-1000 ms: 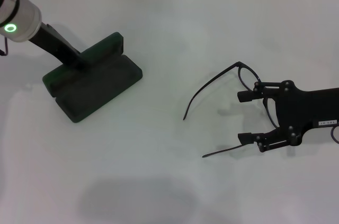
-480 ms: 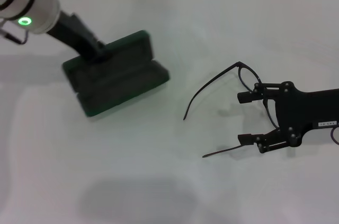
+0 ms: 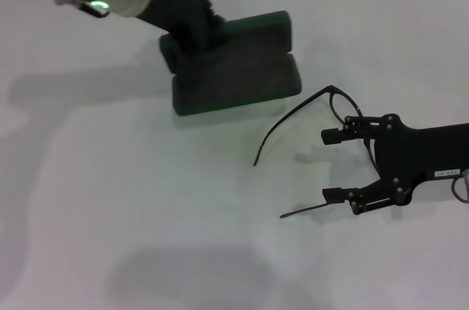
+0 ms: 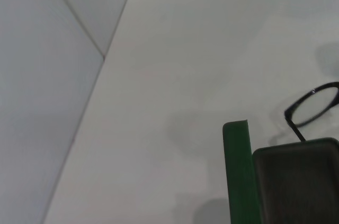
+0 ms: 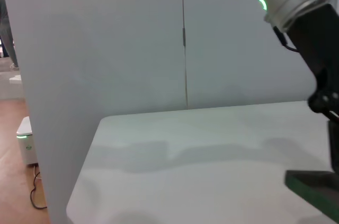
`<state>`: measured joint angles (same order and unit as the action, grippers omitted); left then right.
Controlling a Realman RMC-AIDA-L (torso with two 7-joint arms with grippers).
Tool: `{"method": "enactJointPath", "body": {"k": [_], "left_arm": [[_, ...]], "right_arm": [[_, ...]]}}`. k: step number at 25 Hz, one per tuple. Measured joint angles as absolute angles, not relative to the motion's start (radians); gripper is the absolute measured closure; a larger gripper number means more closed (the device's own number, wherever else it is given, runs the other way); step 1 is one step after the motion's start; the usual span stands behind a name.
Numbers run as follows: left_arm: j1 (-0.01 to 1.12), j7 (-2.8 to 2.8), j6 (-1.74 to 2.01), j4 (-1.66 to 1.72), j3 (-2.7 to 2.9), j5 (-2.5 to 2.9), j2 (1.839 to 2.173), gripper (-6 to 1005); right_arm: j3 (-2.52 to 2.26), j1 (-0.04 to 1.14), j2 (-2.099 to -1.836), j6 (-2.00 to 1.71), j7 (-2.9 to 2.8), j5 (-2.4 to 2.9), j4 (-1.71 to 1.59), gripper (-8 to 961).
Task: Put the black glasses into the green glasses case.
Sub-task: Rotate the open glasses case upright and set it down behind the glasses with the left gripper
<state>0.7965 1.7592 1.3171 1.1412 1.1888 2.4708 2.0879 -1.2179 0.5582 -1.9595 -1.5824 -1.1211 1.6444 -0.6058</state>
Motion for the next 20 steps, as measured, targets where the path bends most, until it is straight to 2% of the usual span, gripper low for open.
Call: {"method": "enactJointPath", "body": {"k": [20], "left_arm": [[0.739, 1.594, 1.095, 1.044, 1.279, 2.419, 2.091, 806]], "right_arm": [[-1.218, 0.559, -1.964, -1.589, -1.119, 1.644, -0.606, 92]]}}
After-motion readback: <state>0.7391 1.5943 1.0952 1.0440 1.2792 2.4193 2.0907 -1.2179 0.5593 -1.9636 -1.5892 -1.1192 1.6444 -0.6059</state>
